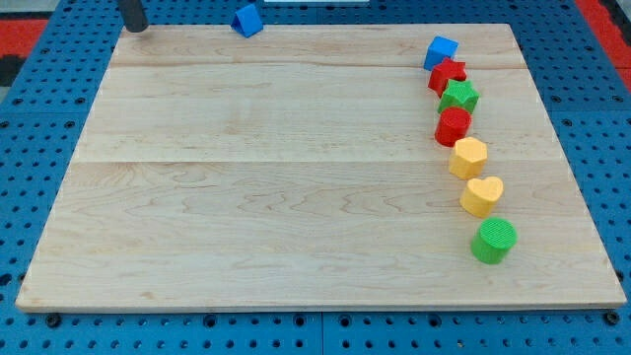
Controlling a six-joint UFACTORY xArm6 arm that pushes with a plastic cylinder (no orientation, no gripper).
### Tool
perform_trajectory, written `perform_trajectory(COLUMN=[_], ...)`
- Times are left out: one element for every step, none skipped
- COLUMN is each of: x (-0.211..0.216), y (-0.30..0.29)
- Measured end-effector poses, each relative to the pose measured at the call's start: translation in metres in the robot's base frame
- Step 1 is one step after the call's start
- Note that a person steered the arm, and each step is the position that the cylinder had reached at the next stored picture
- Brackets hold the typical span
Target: Point your arm at the top left side of the blue cube
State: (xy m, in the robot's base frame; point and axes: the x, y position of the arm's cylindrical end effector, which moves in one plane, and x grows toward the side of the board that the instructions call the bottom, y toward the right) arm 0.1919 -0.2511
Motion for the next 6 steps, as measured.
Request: perform_trajectory(x=[0.000,0.033,0.052,0.029,0.012,0.068], y=[0.045,0.124,0.241,0.353,0.382,0.394])
